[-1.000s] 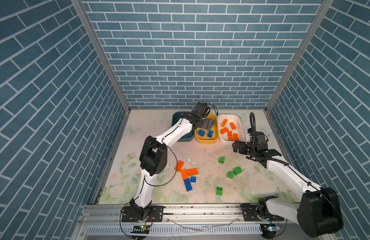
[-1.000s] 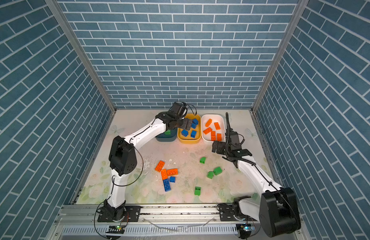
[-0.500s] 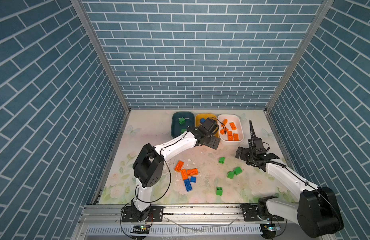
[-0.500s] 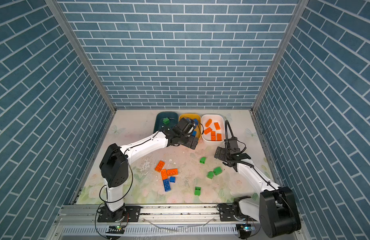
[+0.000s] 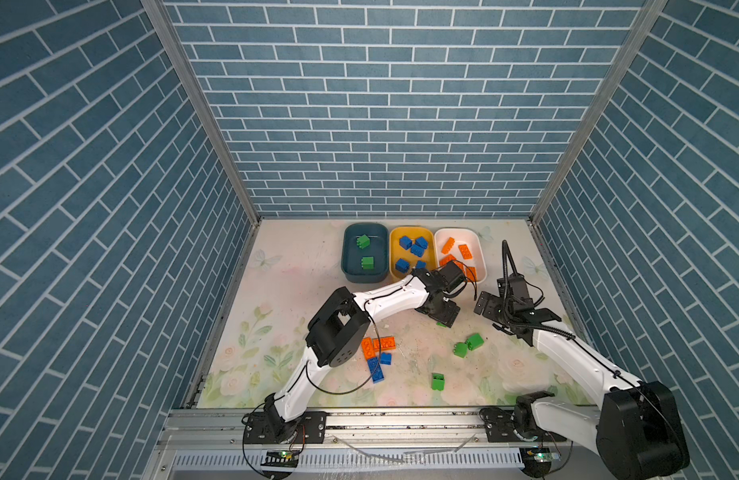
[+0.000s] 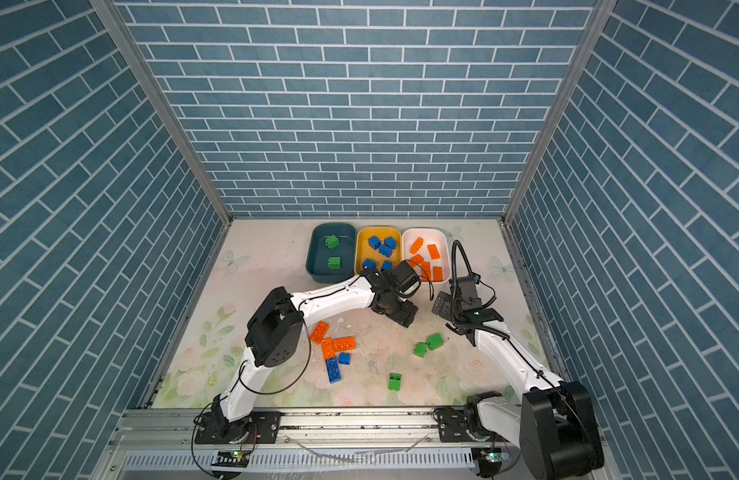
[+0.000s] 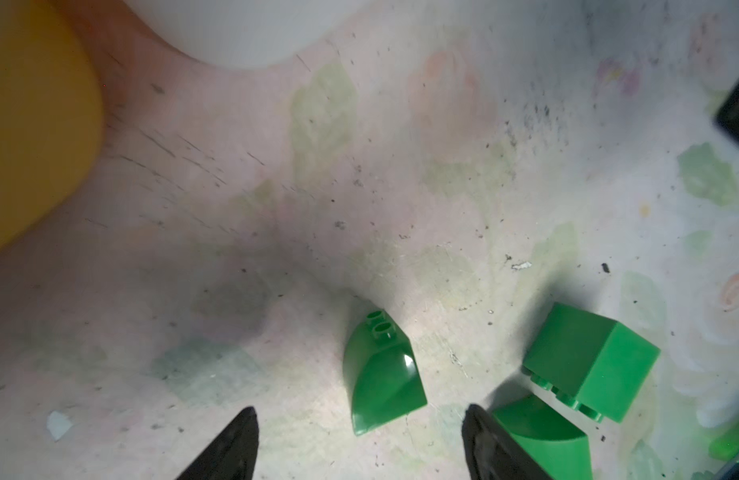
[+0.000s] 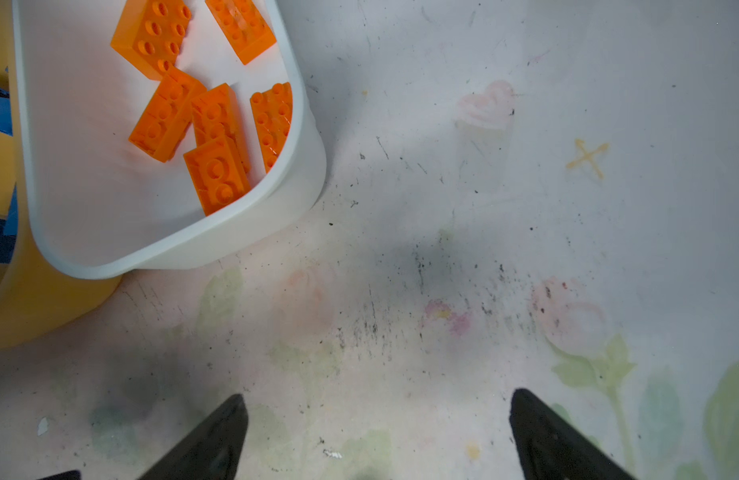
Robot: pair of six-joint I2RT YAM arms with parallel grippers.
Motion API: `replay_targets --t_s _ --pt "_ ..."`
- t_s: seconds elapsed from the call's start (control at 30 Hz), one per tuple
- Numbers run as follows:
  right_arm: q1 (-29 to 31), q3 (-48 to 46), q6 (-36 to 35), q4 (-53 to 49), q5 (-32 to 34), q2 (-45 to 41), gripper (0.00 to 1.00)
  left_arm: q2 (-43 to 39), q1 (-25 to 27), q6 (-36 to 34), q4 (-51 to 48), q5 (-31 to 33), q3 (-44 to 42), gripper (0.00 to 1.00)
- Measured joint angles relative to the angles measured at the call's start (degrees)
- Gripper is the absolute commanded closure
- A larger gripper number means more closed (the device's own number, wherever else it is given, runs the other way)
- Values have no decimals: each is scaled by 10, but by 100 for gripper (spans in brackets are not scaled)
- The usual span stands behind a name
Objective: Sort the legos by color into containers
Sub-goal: 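Reach the left gripper to the green bricks and grasp a sloped green brick, then carry the sloped green brick into the teal bin and open the left gripper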
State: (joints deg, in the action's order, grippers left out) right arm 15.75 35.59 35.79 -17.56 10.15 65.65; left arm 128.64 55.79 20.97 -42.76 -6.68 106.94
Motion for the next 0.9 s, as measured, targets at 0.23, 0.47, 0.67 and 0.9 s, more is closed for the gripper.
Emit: replay_targets --t_s 0.23,0.47,0.67,0.9 --pt "0 -2 0 0 3 0 2 64 13 -11 -43 23 73 46" --pt "0 -2 0 -1 1 0 2 82 17 -15 -71 38 87 61" --pt "0 -2 -2 -1 -15 0 2 74 17 -18 -63 39 70 66" --pt "18 -2 -14 12 -57 22 3 46 15 -19 -40 43 21 70"
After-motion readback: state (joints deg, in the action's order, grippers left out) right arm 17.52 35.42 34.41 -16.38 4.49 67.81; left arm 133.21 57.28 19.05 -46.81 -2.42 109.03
